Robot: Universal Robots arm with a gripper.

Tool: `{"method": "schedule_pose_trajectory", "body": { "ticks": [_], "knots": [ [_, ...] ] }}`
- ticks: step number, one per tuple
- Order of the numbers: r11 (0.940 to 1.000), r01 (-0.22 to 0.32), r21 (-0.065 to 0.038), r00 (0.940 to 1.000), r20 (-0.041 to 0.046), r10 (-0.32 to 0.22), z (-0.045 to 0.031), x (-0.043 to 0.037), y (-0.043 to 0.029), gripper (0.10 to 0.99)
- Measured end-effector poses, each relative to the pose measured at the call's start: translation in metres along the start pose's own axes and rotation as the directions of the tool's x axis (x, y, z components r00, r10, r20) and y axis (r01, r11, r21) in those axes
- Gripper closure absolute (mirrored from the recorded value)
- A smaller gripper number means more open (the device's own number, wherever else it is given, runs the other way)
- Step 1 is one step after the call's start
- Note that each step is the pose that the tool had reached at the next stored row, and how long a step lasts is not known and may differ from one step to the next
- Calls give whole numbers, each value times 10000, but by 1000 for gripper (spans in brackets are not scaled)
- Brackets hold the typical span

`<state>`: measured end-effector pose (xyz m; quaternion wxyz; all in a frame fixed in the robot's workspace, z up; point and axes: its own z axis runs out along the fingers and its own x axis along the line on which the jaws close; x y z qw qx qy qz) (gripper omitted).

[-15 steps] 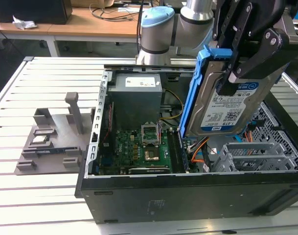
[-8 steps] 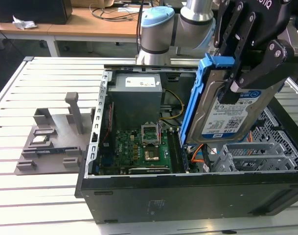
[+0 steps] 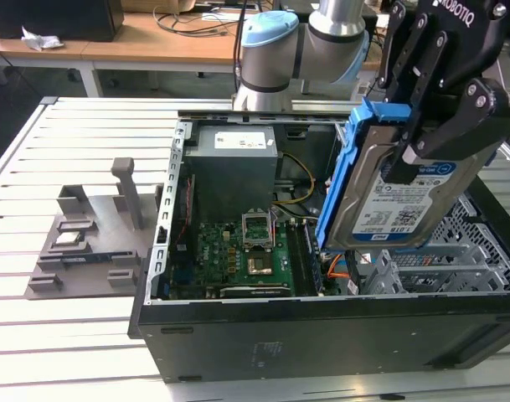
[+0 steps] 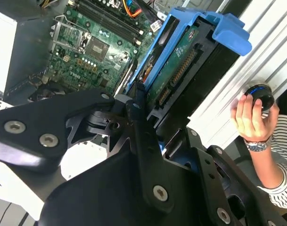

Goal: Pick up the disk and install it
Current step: 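Pick up the disk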

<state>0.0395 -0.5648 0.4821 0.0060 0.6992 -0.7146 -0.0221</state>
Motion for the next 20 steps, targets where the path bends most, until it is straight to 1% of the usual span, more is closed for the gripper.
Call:
{"method": "schedule_pose_trajectory", "body": {
  "ticks": [3, 11, 14, 20],
  "knots": [
    [10000, -1, 1, 10000, -21, 1, 2, -3, -71, 718],
    [10000, -4, 2, 10000, -69, 4, -2, -14, -215, 718],
    [10000, -4, 3, 10000, -100, 4, -6, -22, -289, 718],
    [10000, -7, 4, 9999, -152, 7, -8, -26, -398, 718]
  ]
}}
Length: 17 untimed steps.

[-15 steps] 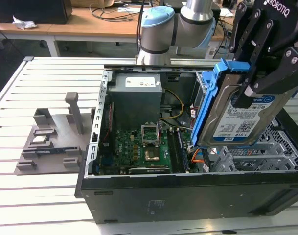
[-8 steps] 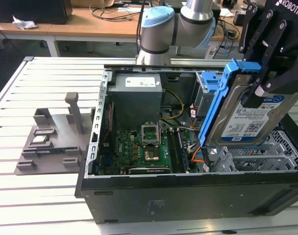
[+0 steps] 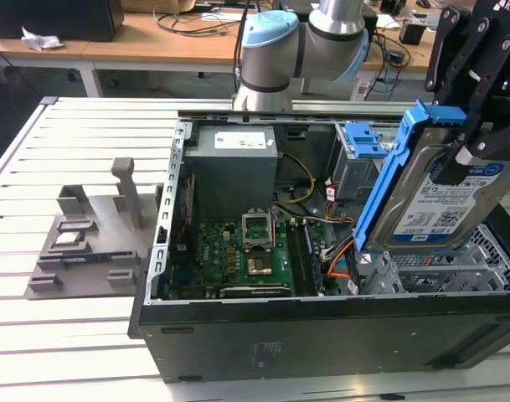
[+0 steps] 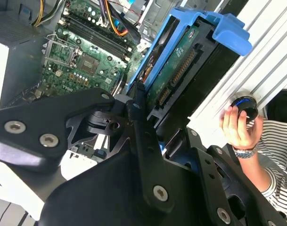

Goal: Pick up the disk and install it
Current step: 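Pick up the disk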

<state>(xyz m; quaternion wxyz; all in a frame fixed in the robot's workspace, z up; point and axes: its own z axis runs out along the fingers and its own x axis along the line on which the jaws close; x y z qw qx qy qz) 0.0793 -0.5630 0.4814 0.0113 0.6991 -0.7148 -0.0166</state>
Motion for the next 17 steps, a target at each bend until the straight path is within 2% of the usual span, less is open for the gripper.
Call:
{"method": "schedule_pose_trajectory", "body": {
  "ticks": [4, 9, 17],
  "knots": [
    [10000, -3, -4, 10000, -84, 3, 39, -4, -79, 718],
    [10000, -4, -7, 9999, -121, 4, 66, -29, -147, 718],
    [10000, -7, -6, 9999, -152, 7, 66, -79, -207, 718]
  ]
}}
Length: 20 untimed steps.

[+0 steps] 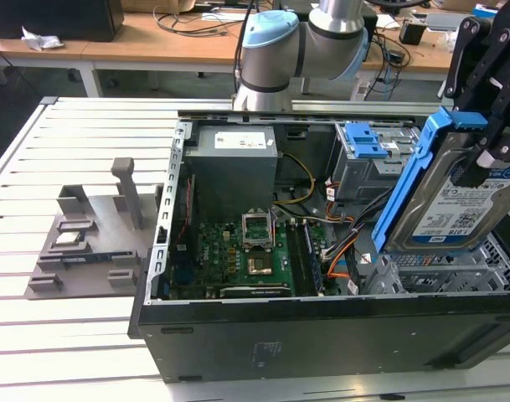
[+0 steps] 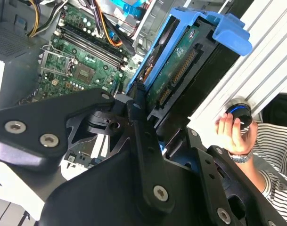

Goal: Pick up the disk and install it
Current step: 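Pick up the disk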

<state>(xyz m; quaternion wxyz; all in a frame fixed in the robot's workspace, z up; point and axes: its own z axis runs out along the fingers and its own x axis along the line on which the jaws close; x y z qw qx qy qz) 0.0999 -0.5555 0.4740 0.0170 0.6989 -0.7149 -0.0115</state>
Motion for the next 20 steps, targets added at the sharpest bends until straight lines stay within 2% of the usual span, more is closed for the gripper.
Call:
{"method": "schedule_pose_trajectory", "body": {
  "ticks": [10, 16, 19, 20],
  "knots": [
    [10000, 1, 0, 10000, -4, -1, 15, -1, -17, 718],
    [10000, 1, -6, 10000, -12, -1, 72, -3, -30, 718],
    [10000, 1, -7, 10000, -18, -1, 96, -16, -56, 718],
    [10000, 0, -10, 10000, -27, 0, 101, -41, -85, 718]
  ]
}}
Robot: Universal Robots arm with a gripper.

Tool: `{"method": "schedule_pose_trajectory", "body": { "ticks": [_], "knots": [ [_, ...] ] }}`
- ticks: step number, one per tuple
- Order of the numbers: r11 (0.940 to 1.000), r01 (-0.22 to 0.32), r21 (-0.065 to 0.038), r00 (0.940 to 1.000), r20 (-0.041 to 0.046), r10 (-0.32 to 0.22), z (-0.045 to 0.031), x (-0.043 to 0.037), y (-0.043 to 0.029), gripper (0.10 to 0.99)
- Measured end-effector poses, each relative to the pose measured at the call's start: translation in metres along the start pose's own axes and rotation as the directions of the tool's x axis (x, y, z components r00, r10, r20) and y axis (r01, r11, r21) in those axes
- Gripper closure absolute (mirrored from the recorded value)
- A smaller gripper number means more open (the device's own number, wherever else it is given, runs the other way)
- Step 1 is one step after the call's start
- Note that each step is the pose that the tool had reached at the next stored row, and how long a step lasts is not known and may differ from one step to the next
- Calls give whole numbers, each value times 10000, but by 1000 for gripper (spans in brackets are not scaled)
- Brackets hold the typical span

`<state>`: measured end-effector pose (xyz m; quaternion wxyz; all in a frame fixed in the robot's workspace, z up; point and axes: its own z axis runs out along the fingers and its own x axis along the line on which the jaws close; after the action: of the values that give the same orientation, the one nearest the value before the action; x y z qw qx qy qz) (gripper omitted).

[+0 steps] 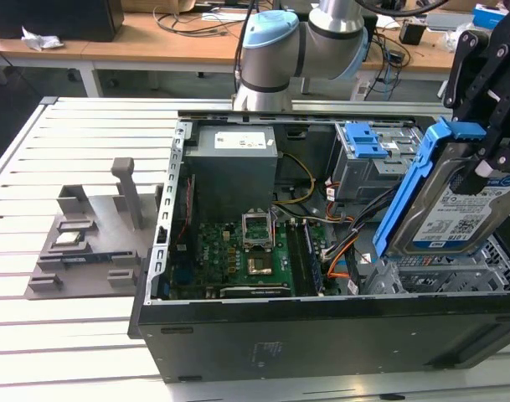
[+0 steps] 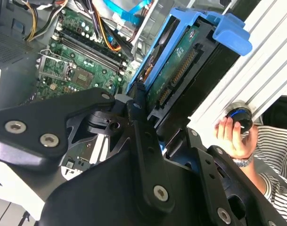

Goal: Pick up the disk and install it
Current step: 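Pick up the disk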

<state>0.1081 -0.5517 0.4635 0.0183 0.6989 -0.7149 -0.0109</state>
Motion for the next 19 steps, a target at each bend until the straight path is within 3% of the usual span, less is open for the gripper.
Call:
{"method": "schedule_pose_trajectory", "body": {
  "ticks": [5, 6, 10, 19],
  "knots": [
    [10000, -1, -20, 10000, -39, 1, 23, -93, -119, 718],
    [10000, -3, -33, 10000, -66, 2, 40, -107, -178, 718],
    [10000, -2, -56, 10000, -91, 2, 91, -111, -271, 718],
    [10000, -3, -56, 10000, -88, 3, 93, -111, -276, 718]
  ]
}}
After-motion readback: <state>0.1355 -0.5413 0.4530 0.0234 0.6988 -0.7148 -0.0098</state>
